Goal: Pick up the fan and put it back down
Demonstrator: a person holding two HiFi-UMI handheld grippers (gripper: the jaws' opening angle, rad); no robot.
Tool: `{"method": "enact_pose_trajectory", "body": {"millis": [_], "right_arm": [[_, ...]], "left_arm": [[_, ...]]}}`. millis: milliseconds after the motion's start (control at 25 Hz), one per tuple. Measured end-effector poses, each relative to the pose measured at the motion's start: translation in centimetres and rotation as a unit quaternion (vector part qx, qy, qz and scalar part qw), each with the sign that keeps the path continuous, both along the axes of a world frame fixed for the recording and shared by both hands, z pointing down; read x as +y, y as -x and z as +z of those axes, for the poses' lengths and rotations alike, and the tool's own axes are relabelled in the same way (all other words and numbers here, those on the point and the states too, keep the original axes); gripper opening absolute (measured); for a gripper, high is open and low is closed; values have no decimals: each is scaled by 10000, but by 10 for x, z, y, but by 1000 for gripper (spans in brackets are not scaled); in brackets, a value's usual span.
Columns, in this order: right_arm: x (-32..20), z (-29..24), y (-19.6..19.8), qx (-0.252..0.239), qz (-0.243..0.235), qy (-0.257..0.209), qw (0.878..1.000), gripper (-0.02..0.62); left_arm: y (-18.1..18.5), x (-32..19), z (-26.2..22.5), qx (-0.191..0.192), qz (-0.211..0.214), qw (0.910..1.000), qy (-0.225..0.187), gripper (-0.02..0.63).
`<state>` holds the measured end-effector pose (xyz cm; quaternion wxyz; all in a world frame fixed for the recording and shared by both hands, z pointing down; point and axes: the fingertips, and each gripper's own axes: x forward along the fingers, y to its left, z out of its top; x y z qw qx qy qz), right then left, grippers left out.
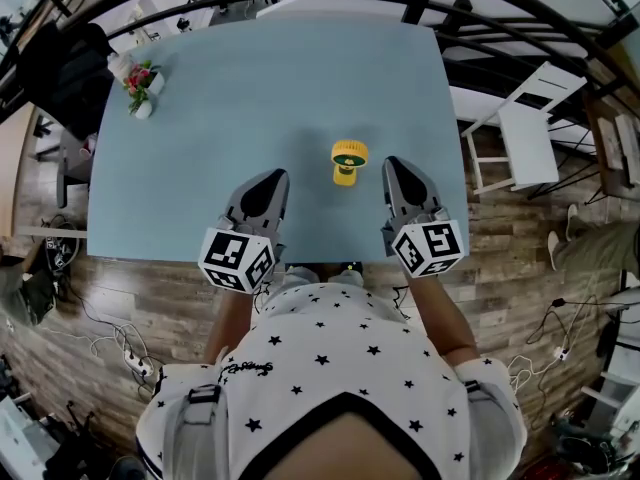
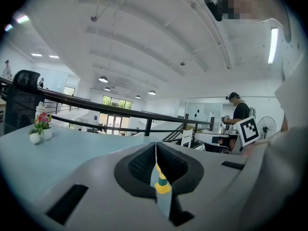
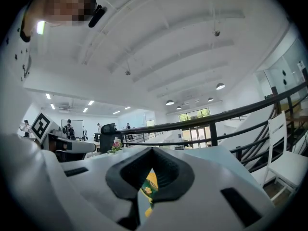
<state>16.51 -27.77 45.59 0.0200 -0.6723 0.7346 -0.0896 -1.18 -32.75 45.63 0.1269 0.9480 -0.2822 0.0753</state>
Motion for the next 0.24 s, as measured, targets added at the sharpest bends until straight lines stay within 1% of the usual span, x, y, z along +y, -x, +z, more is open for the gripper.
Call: {"method": "enact_pose_trajectory", "body": {"millis": [240], "right_arm": [[-1, 1, 2, 31, -12, 6, 10000, -2]], "left_arm": [[3, -1, 2, 11, -7, 10000, 9, 31]]}}
